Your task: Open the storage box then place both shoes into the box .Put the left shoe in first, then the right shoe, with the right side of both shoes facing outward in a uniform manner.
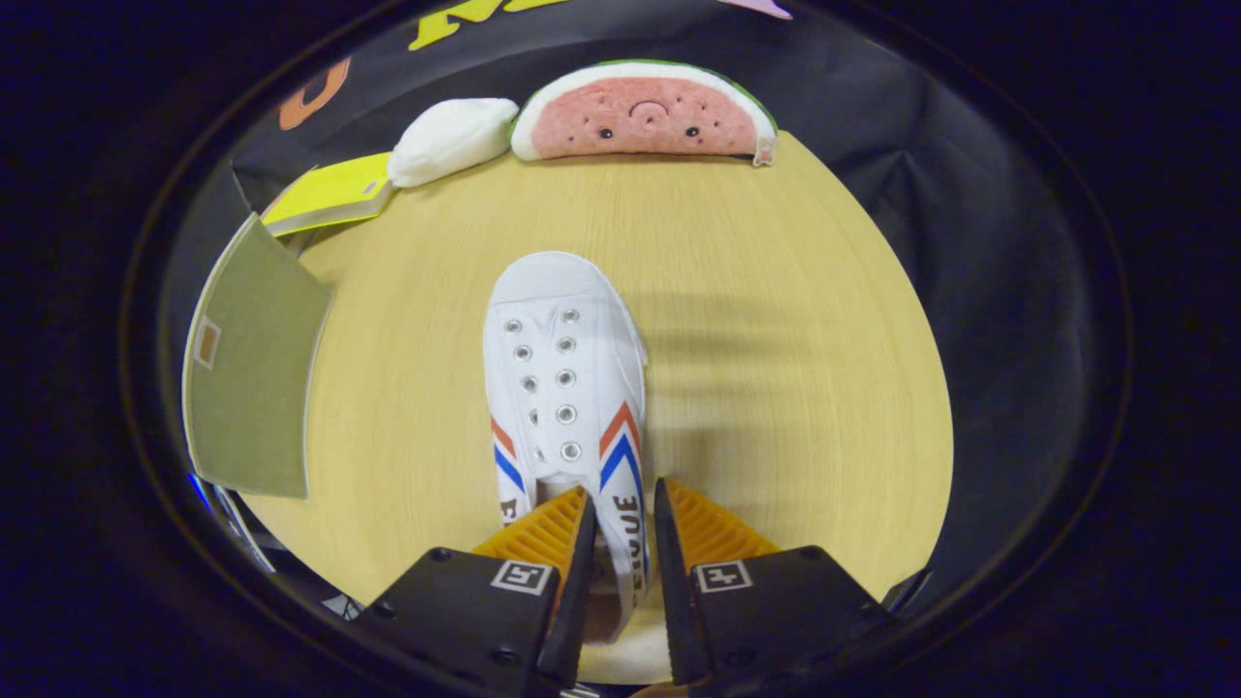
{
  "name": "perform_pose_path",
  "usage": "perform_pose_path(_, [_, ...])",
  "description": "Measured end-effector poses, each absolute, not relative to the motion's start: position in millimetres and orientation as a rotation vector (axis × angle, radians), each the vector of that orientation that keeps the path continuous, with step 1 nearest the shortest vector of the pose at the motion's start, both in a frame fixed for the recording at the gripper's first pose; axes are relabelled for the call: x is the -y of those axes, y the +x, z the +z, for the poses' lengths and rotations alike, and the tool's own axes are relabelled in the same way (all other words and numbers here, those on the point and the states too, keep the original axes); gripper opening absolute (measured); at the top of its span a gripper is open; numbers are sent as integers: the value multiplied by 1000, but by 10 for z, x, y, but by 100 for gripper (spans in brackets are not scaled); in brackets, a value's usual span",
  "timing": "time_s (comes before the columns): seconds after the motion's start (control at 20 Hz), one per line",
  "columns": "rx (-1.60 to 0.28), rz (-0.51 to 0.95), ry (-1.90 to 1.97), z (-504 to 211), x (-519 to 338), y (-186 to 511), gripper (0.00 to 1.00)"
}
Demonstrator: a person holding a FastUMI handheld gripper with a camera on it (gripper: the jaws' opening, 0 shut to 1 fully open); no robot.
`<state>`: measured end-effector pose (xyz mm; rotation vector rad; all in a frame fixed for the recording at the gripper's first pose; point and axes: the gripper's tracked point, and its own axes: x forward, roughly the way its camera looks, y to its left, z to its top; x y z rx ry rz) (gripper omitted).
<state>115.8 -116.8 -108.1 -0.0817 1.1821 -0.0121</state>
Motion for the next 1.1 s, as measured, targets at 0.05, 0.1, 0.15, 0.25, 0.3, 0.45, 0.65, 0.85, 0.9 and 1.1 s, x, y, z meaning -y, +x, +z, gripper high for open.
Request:
perform_pose_path(0.05, [-1189,-11,-81,-1078,1177,1165,39])
perform_pose_path(0.1, [-1194,-15,-84,-1071,1188,1172,39])
perform_pose_path(0.15, [-1200,-11,-87,-1066,1186,1174,39])
perform_pose_path(0.25, [-1214,6,-115,-1064,1196,1183,39])
perform_pose_path(0.3, [-1224,9,-125,-1059,1202,1187,39])
perform_pose_path(0.45, [-1246,20,-148,-1047,1209,1193,39])
perform_pose_path(0.65, [-1267,16,-148,-993,1269,1215,37])
perform_pose_path(0.85, [-1261,27,-168,-993,1296,1272,36])
perform_pose_path(0.9, [-1268,32,-170,-1013,1297,1284,35])
perform_pose_path(1.1, [-1218,7,-70,-1021,1333,1322,18])
